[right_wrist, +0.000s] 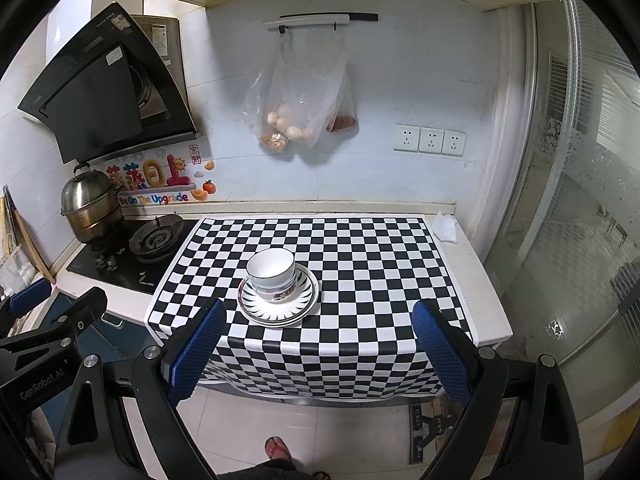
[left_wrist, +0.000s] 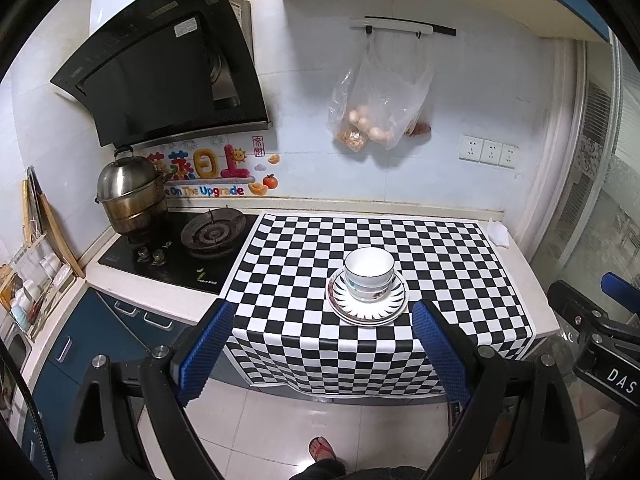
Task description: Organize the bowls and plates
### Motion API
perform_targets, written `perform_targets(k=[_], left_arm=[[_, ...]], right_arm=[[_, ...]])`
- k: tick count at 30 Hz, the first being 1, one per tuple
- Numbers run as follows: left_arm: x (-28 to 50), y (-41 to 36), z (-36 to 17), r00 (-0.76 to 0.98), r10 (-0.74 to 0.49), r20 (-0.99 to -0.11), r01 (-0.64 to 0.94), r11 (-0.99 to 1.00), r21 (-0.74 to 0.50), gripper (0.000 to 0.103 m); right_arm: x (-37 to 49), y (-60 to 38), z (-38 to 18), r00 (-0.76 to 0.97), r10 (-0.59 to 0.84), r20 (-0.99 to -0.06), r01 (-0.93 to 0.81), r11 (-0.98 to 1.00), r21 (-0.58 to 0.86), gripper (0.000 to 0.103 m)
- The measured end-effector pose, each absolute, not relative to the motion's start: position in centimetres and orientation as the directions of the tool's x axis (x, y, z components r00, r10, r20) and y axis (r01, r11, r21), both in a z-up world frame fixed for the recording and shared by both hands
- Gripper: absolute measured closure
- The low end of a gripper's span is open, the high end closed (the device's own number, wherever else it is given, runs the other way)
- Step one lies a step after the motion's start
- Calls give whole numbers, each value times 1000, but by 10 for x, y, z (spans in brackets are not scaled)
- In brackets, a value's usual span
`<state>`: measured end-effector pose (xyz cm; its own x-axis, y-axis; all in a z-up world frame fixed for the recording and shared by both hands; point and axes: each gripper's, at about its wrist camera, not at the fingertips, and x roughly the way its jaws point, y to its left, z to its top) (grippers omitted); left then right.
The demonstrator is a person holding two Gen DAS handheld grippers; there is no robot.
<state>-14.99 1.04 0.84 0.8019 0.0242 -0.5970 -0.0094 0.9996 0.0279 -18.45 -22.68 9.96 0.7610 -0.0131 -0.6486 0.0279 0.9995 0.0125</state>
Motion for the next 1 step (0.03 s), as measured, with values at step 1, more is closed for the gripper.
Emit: perform_targets(k=[1], left_arm=[[-151,10,8,802,25,-597,-11,1000,28,12]], right_arm=[[-185,-226,100,762,-12,-648,28,1000,14,7]])
